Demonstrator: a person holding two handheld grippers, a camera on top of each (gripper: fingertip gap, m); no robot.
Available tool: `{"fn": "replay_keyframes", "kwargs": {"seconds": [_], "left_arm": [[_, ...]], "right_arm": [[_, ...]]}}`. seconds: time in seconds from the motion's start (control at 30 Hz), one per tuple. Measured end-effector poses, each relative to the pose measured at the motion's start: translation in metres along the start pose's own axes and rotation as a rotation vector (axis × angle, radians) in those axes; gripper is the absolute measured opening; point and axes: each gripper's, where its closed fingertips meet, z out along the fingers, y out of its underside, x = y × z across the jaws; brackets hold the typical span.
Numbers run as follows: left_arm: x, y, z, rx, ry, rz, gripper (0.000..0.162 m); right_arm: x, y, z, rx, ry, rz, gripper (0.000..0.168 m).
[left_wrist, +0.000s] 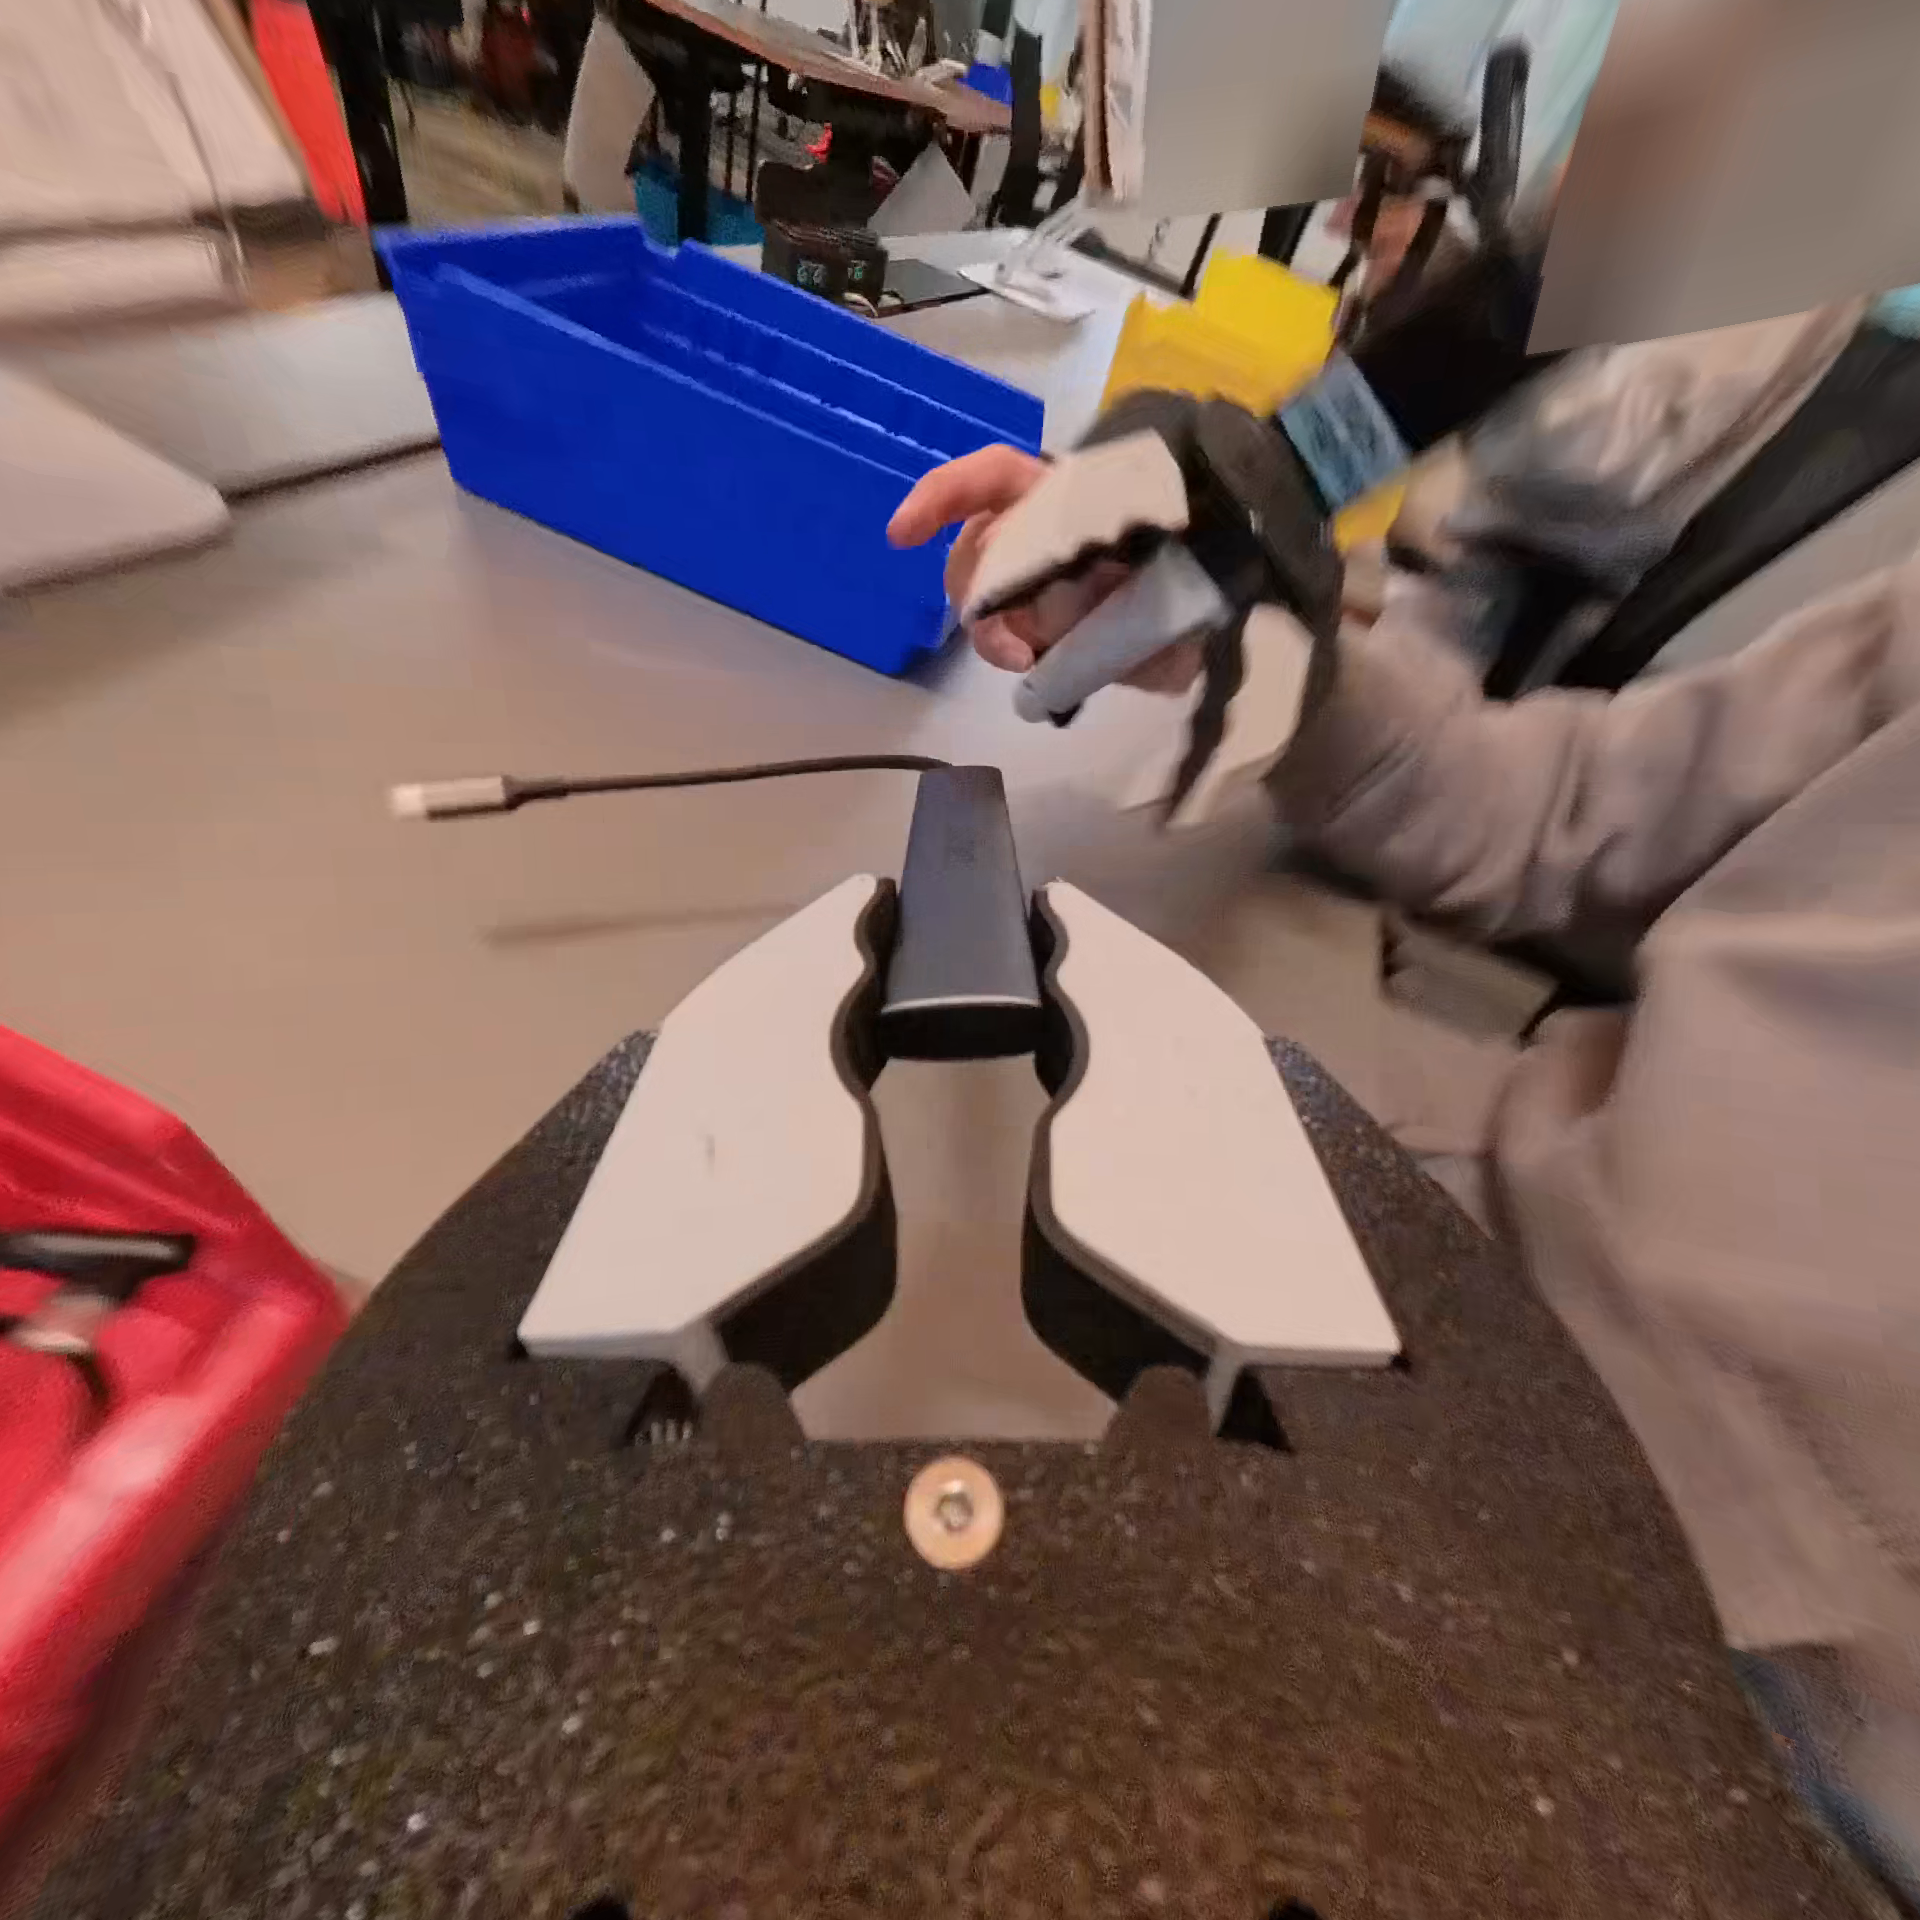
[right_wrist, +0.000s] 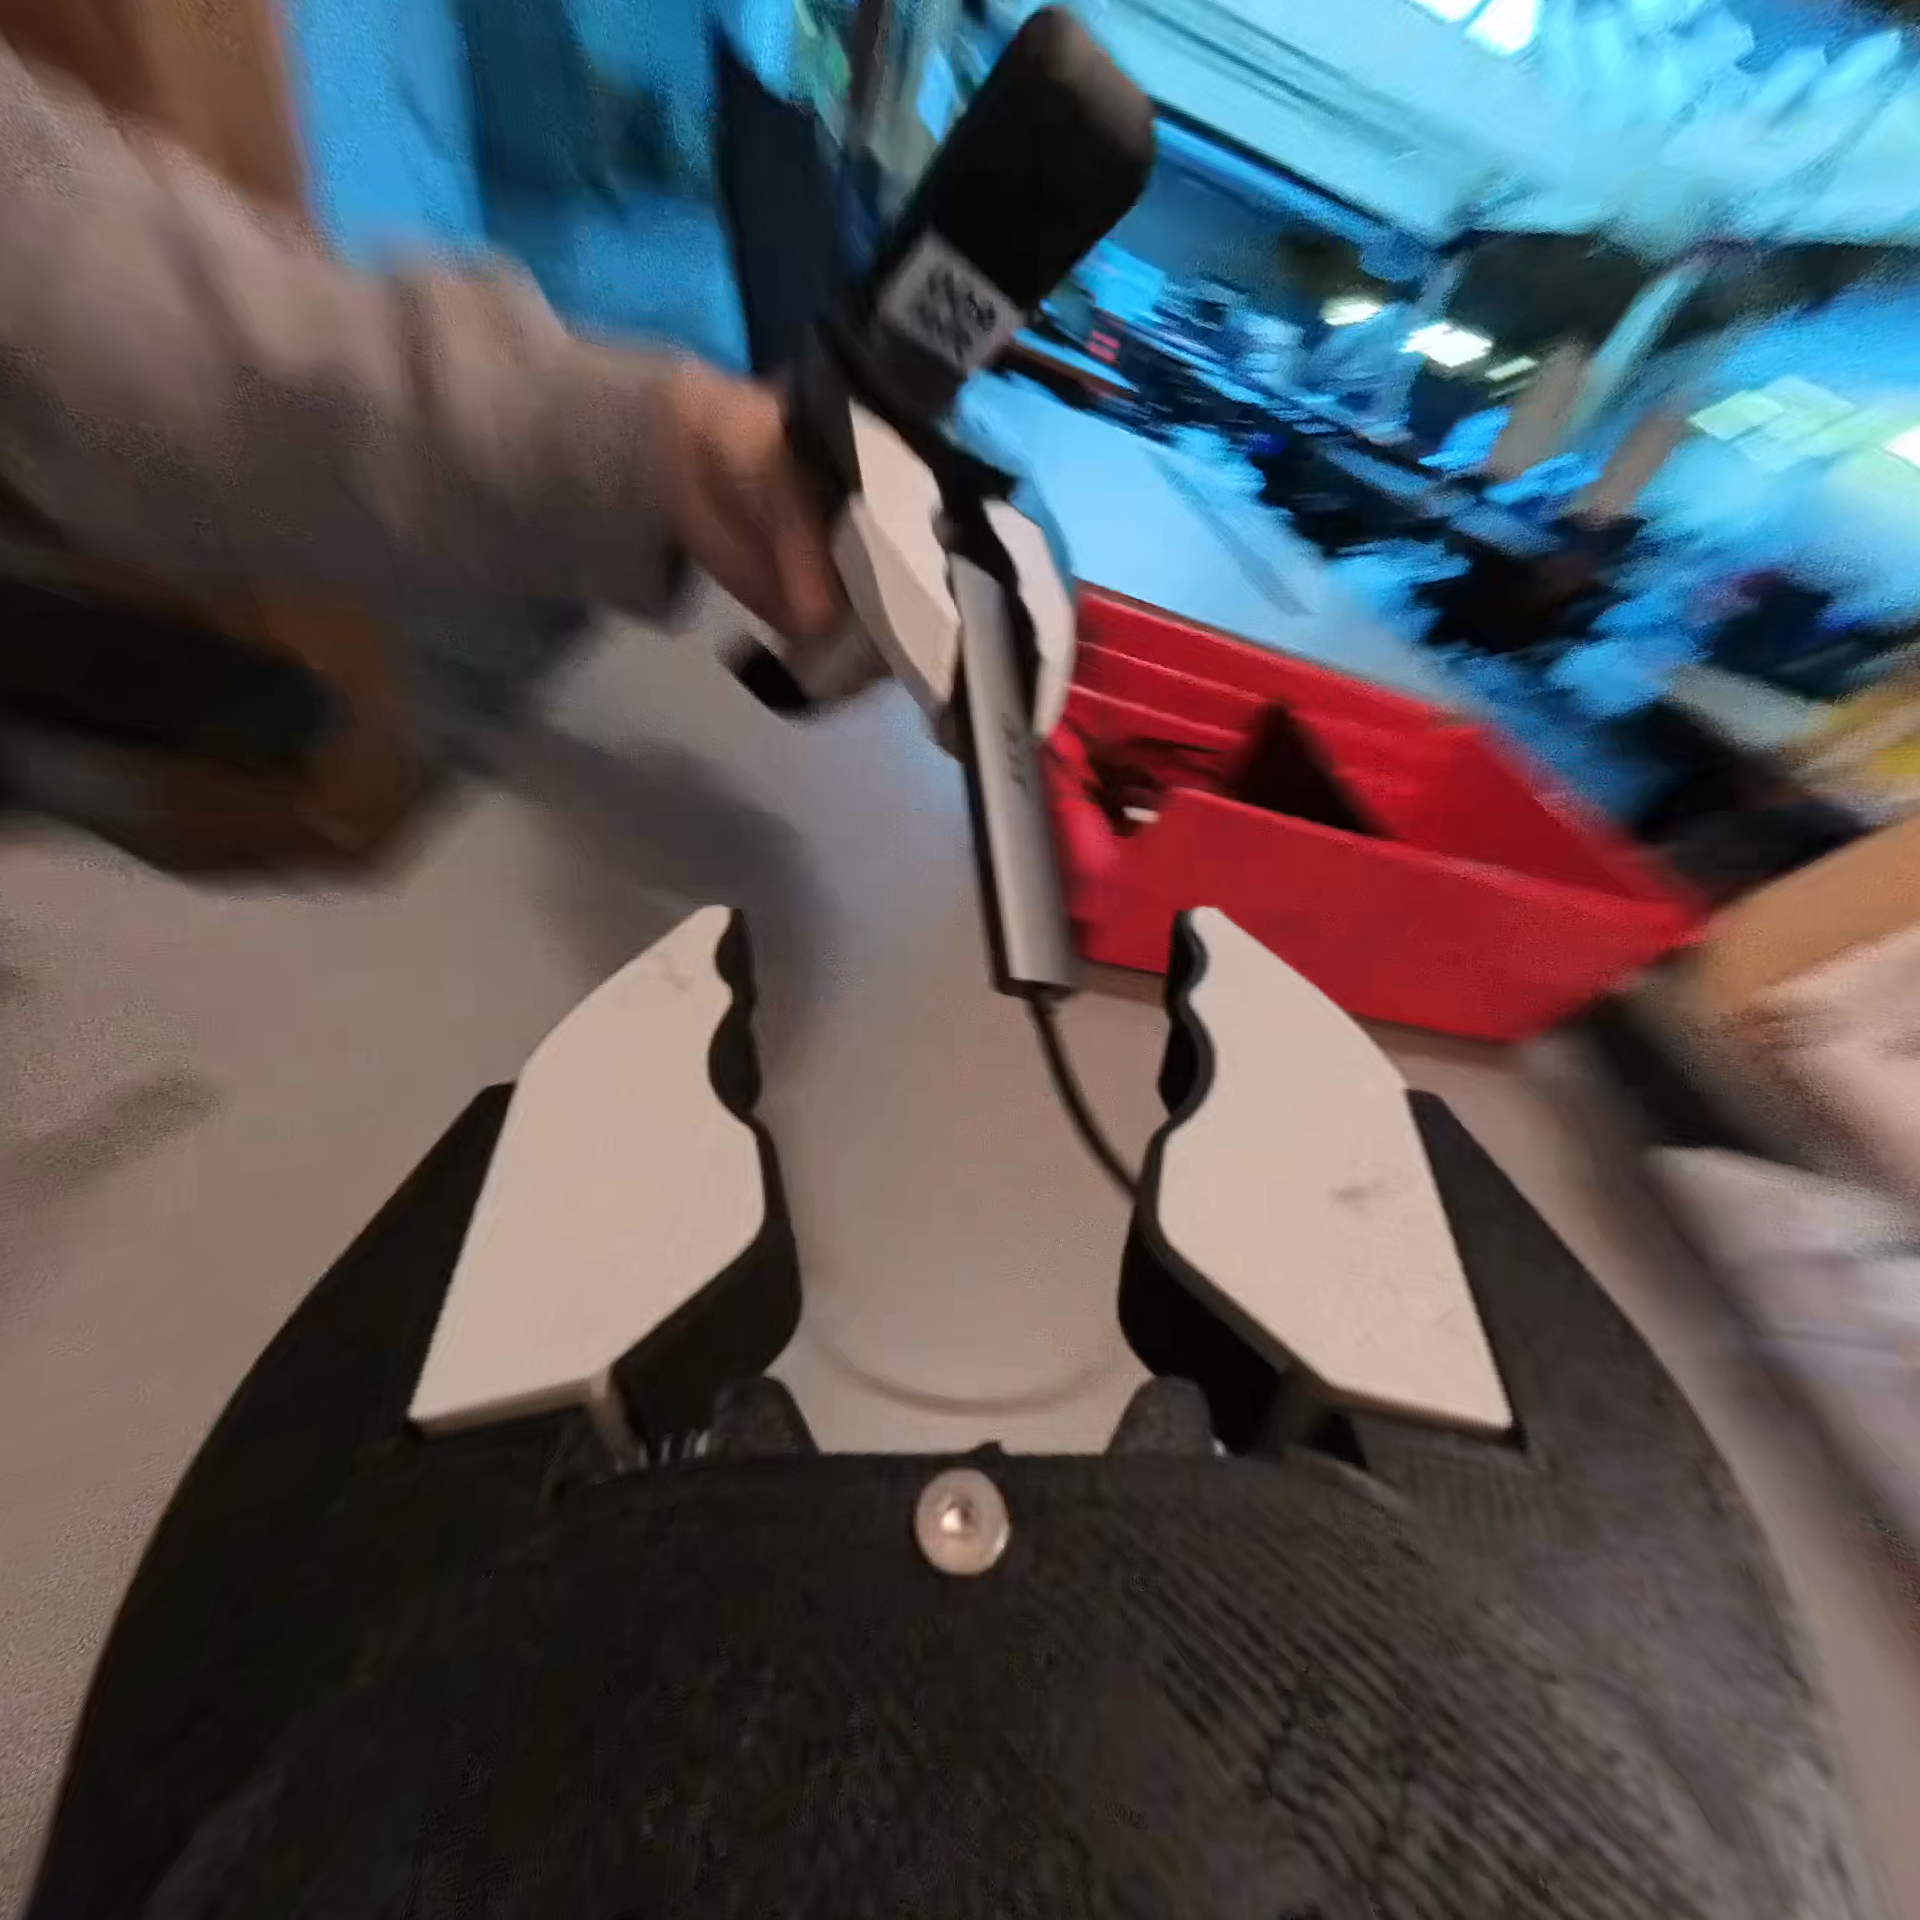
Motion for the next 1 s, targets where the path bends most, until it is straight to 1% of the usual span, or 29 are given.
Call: {"fn": "replay_keyframes", "kwargs": {"seconds": [0.03,0.07,0.13,0.17,0.2,0.23,0.27,0.3,0.33,0.37,0.4,0.47,0.5,0.57,0.63,0.7,0.73,0.77,0.8,0.83,0.87,0.9,1.0], "left_arm": [[0.003,-0.002,0.000,0.009,0.009,0.080,0.024],[0.008,-0.005,0.001,0.027,0.028,0.150,0.024],[0.021,-0.009,0.004,0.072,0.089,0.276,0.024],[0.026,-0.011,0.007,0.096,0.112,0.310,0.024],[0.027,-0.012,0.010,0.113,0.118,0.329,0.024],[0.026,-0.013,0.014,0.123,0.115,0.345,0.024],[0.025,-0.013,0.017,0.132,0.110,0.360,0.024],[0.023,-0.013,0.021,0.139,0.106,0.365,0.024],[0.021,-0.012,0.025,0.141,0.108,0.361,0.024],[0.020,-0.012,0.029,0.142,0.113,0.357,0.024],[0.020,-0.011,0.033,0.144,0.118,0.354,0.024],[0.019,-0.012,0.039,0.150,0.129,0.351,0.024],[0.020,-0.013,0.042,0.163,0.140,0.345,0.024],[0.020,-0.016,0.045,0.186,0.159,0.343,0.024],[0.019,-0.015,0.048,0.196,0.168,0.349,0.024],[0.019,-0.016,0.048,0.231,0.185,0.342,0.024],[0.020,-0.019,0.047,0.260,0.198,0.331,0.024],[0.020,-0.021,0.046,0.279,0.208,0.324,0.024],[0.019,-0.021,0.046,0.282,0.211,0.326,0.024],[0.019,-0.020,0.047,0.282,0.213,0.328,0.024],[0.019,-0.019,0.048,0.287,0.217,0.327,0.024],[0.020,-0.019,0.048,0.294,0.223,0.324,0.024],[0.018,-0.018,0.048,0.310,0.229,0.309,0.024]], "right_arm": [[-0.004,-0.007,-0.004,0.051,-0.078,0.158,0.077],[0.002,-0.015,-0.008,0.101,-0.075,0.204,0.068],[0.023,-0.035,-0.017,0.270,0.082,0.142,0.063],[0.024,-0.045,-0.021,0.340,0.102,0.106,0.061],[0.022,-0.050,-0.022,0.361,0.100,0.089,0.059],[0.020,-0.049,-0.019,0.335,0.093,0.082,0.053],[0.017,-0.042,-0.013,0.265,0.083,0.075,0.052],[0.015,-0.029,-0.006,0.167,0.075,0.084,0.056],[0.011,-0.016,-0.001,0.073,0.048,0.090,0.068],[0.012,-0.007,0.002,0.013,0.064,0.086,0.072],[0.013,-0.001,0.004,-0.010,0.077,0.073,0.071],[0.013,0.009,0.007,-0.030,0.069,0.115,0.070],[0.016,0.010,0.008,-0.017,0.074,0.143,0.068],[0.014,0.005,0.007,0.066,0.042,0.191,0.061],[0.016,0.000,0.005,0.131,0.030,0.232,0.045],[0.013,0.000,0.006,0.140,-0.016,0.312,0.055],[0.010,0.004,0.007,0.123,-0.043,0.335,0.052],[0.009,0.009,0.009,0.101,-0.065,0.351,0.046],[0.009,0.012,0.010,0.094,-0.070,0.370,0.043],[0.010,0.012,0.009,0.115,-0.074,0.390,0.038],[0.010,0.010,0.008,0.148,-0.081,0.398,0.029],[0.009,0.007,0.007,0.177,-0.083,0.398,0.026],[0.011,0.006,0.007,0.208,-0.060,0.372,0.026]]}}
